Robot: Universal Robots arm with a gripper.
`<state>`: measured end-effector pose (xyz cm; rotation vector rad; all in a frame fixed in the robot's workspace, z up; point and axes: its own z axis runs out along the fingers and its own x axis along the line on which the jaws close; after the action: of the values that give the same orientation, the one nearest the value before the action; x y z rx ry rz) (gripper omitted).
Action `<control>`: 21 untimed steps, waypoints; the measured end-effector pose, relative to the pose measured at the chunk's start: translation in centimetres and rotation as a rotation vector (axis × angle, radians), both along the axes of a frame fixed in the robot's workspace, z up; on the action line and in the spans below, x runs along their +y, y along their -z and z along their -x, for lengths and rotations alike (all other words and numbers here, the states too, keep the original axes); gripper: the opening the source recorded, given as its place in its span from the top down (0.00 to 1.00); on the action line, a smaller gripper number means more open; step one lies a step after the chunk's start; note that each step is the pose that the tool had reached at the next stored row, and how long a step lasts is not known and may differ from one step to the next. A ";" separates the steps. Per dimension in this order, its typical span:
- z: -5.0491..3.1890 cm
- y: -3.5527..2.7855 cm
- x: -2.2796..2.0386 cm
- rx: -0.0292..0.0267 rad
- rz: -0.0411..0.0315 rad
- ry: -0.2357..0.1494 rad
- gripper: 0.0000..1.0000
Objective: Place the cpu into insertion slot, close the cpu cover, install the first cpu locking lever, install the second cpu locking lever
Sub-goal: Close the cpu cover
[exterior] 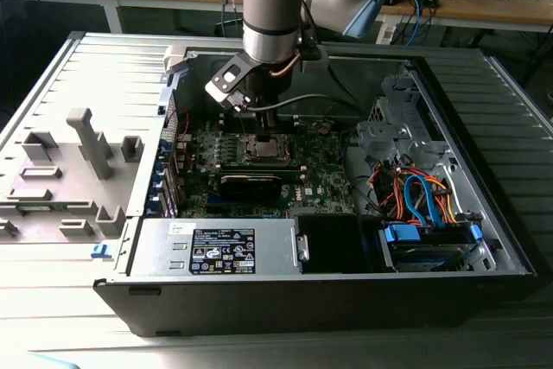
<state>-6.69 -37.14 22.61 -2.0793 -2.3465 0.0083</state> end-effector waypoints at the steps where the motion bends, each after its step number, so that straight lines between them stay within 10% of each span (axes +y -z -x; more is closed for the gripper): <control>1: 0.00 -0.11 0.00 0.0000 -0.0003 0.000 0.89; 16: -0.34 -0.19 0.00 0.0038 -0.0039 -0.018 0.89; 21: -0.22 -0.05 0.00 0.0039 -0.0046 -0.080 0.89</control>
<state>-6.47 -37.14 22.66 -1.9804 -2.4232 0.0074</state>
